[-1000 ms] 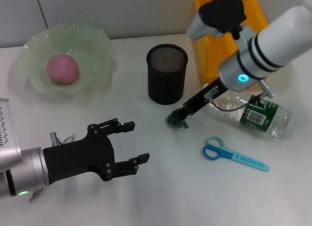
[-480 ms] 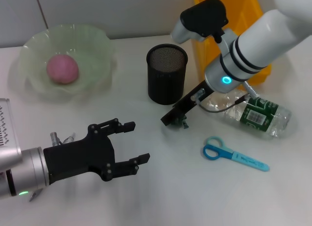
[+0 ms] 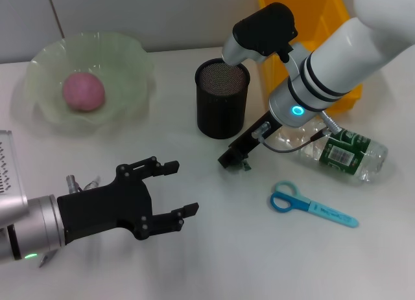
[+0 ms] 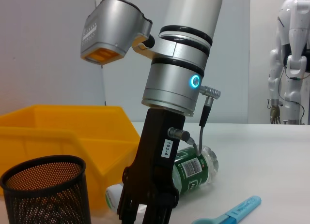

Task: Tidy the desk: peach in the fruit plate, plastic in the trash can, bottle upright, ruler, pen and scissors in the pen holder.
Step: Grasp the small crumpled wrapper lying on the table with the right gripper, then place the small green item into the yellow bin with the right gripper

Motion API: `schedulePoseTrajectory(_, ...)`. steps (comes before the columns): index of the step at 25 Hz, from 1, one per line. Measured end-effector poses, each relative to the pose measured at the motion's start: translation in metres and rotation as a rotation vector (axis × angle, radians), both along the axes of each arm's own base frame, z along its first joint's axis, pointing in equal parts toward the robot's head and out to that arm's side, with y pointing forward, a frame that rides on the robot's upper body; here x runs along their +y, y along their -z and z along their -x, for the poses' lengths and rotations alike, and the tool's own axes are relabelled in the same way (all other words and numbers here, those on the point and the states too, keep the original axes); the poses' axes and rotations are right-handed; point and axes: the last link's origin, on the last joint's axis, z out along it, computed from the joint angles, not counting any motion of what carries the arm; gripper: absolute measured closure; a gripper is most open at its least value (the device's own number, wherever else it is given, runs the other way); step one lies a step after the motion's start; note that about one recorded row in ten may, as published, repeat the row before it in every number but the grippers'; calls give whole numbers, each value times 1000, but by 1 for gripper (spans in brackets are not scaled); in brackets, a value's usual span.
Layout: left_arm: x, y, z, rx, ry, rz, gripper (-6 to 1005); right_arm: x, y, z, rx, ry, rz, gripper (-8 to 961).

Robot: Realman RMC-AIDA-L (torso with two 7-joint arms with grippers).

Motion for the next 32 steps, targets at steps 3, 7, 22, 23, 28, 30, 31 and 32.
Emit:
schedulePoseTrajectory(3,0,0,0,0,0,0,216,0,-1,0,-2,-2,-1,325)
schedulePoseTrajectory(7,0,0,0,0,1,0,216,0,-1,-1,-4,-3,0,635)
schedulePoseTrajectory(22,-1,-1,1,-1,-6,-3,216,-5,-10,0,21,-2,0,633)
schedulePoseTrajectory(23,-1,-1,1,-1,-6,-3,216,-5,-10,0,21,-2,0,633)
schedulePoseTrajectory(28,0,-1,1,-2,-6,-4,216,-6,-13,-1,26,5,-5,625)
schedulePoseTrajectory(30,0,-1,1,-2,-4,-4,216,-7,-15,-1,26,5,1,620)
schedulePoseTrajectory(31,0,-1,1,-2,-4,-4,216,-8,-17,0,28,4,2,618)
schedulePoseTrajectory(32,0,-1,1,-2,-4,-4,216,-9,-19,1,31,4,1,615)
